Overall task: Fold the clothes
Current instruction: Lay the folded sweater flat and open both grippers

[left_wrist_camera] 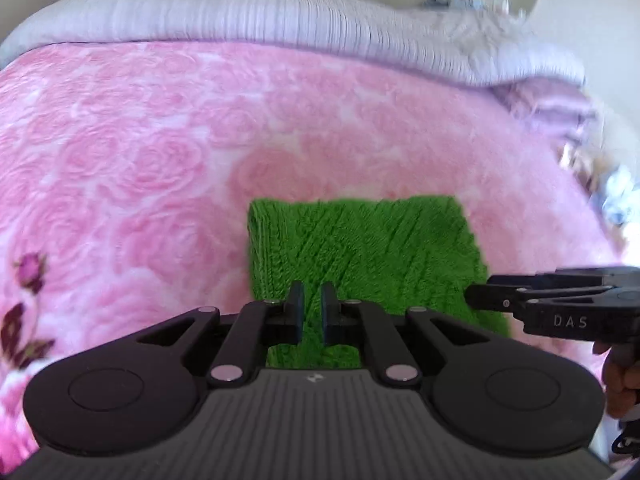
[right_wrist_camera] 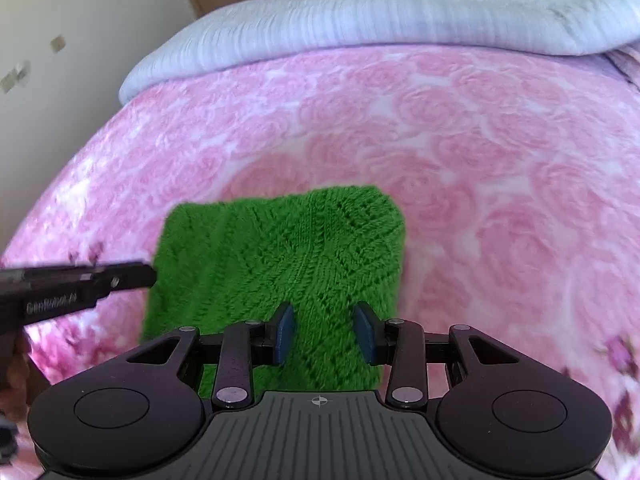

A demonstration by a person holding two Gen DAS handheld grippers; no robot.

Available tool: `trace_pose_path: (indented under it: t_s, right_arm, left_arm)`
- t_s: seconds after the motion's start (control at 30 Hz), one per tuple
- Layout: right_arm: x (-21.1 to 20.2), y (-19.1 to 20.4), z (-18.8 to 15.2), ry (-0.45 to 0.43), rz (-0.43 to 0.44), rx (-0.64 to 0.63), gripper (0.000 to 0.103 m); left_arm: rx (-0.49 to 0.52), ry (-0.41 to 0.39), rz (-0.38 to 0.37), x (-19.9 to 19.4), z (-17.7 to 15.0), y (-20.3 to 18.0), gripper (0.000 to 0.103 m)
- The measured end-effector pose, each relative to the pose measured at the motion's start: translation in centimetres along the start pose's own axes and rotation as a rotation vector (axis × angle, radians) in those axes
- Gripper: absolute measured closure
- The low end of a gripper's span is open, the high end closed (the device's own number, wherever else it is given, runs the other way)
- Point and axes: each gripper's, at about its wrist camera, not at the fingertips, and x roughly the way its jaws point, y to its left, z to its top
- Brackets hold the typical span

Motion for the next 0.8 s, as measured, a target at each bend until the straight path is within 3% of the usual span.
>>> trace_pose_path:
  t_s: [0.1, 0.2, 0.27, 0.33, 0.43, 0.6, 0.8]
  right_arm:
    - [1.5, -1.0, -0.1, 0.037, 0.01, -0.003, 0.065]
    - [0.8, -2.3, 1.2, 0.079, 0.054, 0.037, 0.065]
    - [-0.4, -2.6, 2.6, 0.047, 0.066, 0.036, 0.065]
    - [-0.8, -2.6, 4.1, -0.014, 0.048, 0.01, 0.065]
    - [0.8, -3.0, 5.8, -0.048, 0.027, 0.013, 0.066]
    - [6.2, -2.8, 5.6, 0.023, -0.049, -0.034, 0.068]
    - [4.3, -3.0, 5.2, 0.004, -0.039, -0.033, 0.068]
  left_arm:
    - [0.001, 0.043, 0.011, 2.8, -0.8, 0.6, 0.1]
    - [-0.045, 0.054, -0.022, 1.8, 0.5, 1.6, 0.101]
    - [-0.038, 0.011, -0.018, 0.8, 1.7, 1.8, 0.101]
    - [-0.022, -0.027, 0.017, 0.7, 3.2, 2.0, 0.1]
    - [-0.017, -0.02, 0.037, 2.4, 4.4, 2.1, 0.1]
    - [0.023, 0.024, 0.09, 5.4, 4.1, 2.0, 0.095]
    - [-0.001, 0.022, 0.11, 3.8, 4.3, 2.0, 0.094]
